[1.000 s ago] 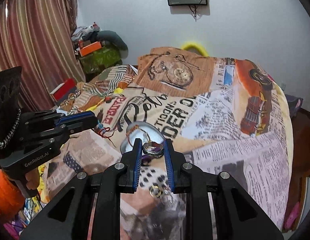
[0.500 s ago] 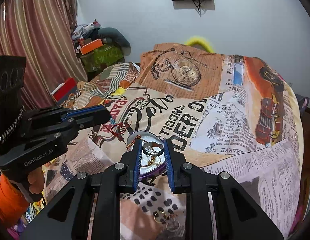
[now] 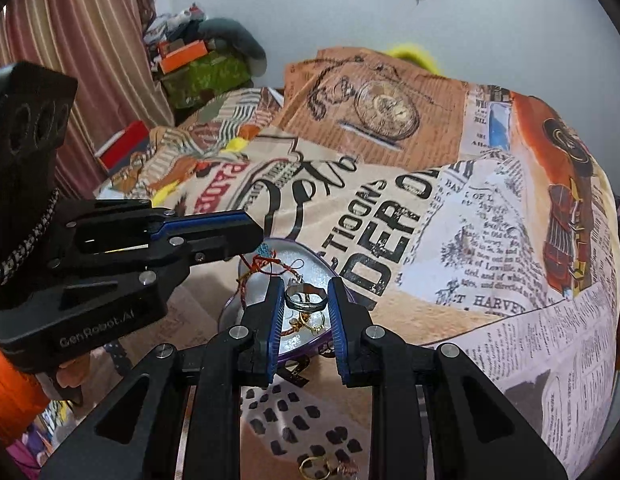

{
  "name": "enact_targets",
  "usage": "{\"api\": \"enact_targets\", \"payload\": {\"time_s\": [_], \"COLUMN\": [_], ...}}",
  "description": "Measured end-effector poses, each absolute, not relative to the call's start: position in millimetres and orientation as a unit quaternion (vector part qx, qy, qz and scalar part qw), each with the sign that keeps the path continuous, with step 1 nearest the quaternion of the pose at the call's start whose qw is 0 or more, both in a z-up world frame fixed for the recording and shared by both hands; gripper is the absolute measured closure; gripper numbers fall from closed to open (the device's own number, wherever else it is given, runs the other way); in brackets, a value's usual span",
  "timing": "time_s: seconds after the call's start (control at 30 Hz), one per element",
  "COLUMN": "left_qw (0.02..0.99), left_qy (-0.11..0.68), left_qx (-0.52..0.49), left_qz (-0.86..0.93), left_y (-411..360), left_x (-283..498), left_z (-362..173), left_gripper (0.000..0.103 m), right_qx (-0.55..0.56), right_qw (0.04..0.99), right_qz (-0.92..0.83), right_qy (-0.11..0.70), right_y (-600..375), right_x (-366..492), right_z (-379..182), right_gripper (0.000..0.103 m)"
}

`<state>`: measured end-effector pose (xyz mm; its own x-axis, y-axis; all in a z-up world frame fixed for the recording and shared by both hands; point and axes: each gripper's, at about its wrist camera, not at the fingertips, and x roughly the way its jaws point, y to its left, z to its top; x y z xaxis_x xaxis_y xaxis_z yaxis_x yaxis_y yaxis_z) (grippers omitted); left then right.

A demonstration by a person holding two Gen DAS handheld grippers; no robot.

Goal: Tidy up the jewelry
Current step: 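Lower both held pieces into the heart tin, then open both grippers over the tin and move them back to the remaining jewelry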

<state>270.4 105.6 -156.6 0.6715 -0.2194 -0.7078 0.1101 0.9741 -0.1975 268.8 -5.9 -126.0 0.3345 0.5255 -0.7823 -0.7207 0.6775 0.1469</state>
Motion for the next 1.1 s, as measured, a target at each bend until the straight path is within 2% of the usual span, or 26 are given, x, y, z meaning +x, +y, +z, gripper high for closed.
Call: {"api": "enact_targets", "payload": {"time_s": [0.43, 0.6, 0.67, 0.7, 0.77, 0.9, 0.97, 1.1], "left_qw": [0.911, 0.914, 0.916, 0.918, 0.920, 0.921, 0.921, 0.922], "left_qy": [0.404, 0.398, 0.394, 0.392, 0.387, 0.388, 0.387, 0.385], "left_qx": [-0.048, -0.051, -0.051, -0.050, -0.047, -0.041, -0.038, -0.033], "left_qz": [-0.075, -0.053, -0.044, -0.040, -0.033, -0.023, -0.022, -0.023], "left_y": [104, 112, 115, 116, 118, 118, 117, 113], "left_x": [261, 254, 252, 250, 246, 240, 236, 228], "left_z": [-160, -156, -154, -153, -150, -146, -144, -136], "left_gripper": [0.096, 0.087, 0.074, 0.072, 0.071, 0.068, 0.064, 0.064], "right_qx": [-0.149, -0.160, -0.166, -0.170, -0.179, -0.184, -0.181, -0.171], "right_qw": [0.801, 0.801, 0.801, 0.801, 0.804, 0.814, 0.819, 0.826], "right_qz": [0.369, 0.369, 0.367, 0.365, 0.358, 0.348, 0.345, 0.343], "right_qy": [0.448, 0.444, 0.443, 0.442, 0.440, 0.428, 0.421, 0.413], "right_y": [11, 15, 16, 17, 18, 14, 9, 0], "right_x": [282, 280, 279, 278, 277, 273, 270, 264], "right_z": [-147, -149, -149, -149, -148, -140, -134, -119], "right_gripper": [0.083, 0.083, 0.083, 0.082, 0.079, 0.064, 0.063, 0.063]}}
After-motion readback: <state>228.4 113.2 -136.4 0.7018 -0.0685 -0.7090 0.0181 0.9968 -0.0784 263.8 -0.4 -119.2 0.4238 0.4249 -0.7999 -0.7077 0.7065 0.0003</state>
